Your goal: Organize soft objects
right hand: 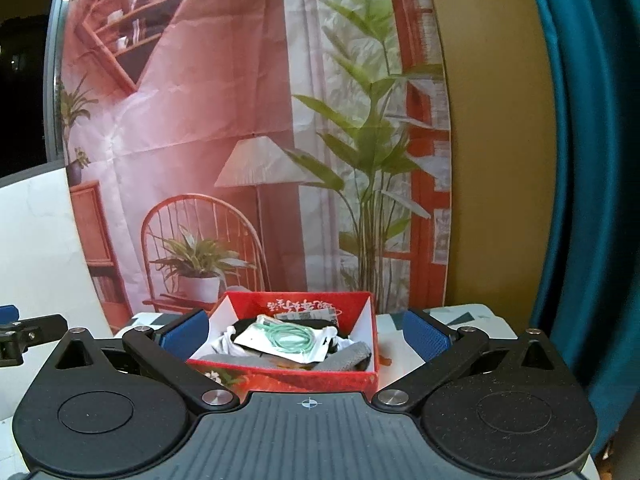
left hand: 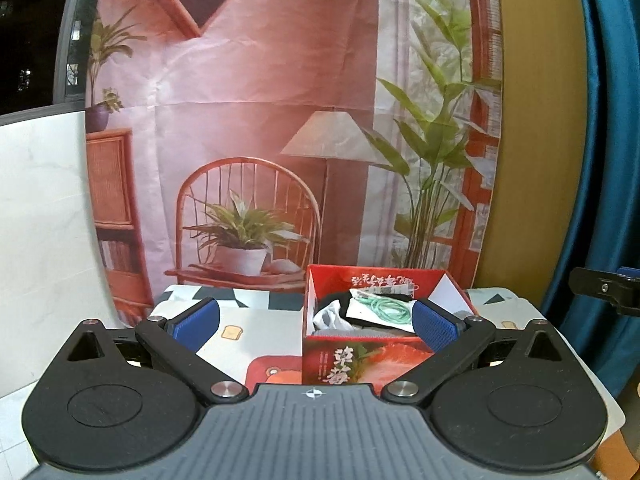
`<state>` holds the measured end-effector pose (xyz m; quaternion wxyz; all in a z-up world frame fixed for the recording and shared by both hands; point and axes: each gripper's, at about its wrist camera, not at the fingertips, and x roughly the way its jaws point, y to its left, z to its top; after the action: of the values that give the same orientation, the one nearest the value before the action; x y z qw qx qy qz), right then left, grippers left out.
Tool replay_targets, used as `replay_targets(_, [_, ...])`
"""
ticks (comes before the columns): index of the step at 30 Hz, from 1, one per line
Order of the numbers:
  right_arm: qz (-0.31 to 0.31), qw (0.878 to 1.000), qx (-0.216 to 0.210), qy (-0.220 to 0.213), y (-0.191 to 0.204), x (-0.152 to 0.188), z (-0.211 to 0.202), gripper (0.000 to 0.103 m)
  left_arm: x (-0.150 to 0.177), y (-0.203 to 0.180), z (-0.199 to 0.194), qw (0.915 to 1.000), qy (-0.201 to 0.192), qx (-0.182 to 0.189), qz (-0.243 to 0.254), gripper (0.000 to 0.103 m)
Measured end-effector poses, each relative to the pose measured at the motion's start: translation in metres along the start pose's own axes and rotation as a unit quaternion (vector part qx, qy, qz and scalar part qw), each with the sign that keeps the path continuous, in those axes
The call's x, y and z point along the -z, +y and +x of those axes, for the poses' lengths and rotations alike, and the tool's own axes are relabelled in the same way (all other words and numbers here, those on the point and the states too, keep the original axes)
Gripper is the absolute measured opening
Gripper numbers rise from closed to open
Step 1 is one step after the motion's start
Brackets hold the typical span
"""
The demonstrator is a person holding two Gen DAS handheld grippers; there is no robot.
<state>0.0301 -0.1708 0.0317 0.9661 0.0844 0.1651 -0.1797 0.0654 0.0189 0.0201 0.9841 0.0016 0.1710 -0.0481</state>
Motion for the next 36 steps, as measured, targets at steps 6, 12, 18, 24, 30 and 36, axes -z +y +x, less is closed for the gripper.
replay_targets(6, [-0.005,1.000,0.011,-0.006,0.001,0.008,-0.025,0.103,0.001,-0.006,-0.021,0.9998,-0.013,-0.006,0.015,0.103])
replay_targets(12, [-0.002,1.000,0.008,-0.007,-0.001,0.007,-0.033,0.103,0.002,-0.007,-0.025,0.9998,-0.014,-0.015,0.004,0.103])
replay_targets(18, [0.000,1.000,0.012,-0.012,-0.006,0.004,-0.036,0.103,0.000,-0.009,-0.025,0.9994,-0.018,-0.029,0.006,0.103])
replay_targets(24, [-0.005,1.000,0.016,-0.015,-0.006,0.004,-0.037,0.103,-0.001,-0.008,-0.026,0.9993,-0.019,-0.031,0.002,0.103])
replay_targets(30, [-0.005,1.000,0.016,-0.013,-0.005,0.004,-0.037,0.103,0.001,-0.009,-0.026,0.9994,-0.016,-0.030,0.001,0.103])
replay_targets(36, [-0.005,1.000,0.013,-0.010,-0.003,0.005,-0.036,0.103,0.002,-0.009,-0.026,0.9995,-0.013,-0.030,-0.001,0.103])
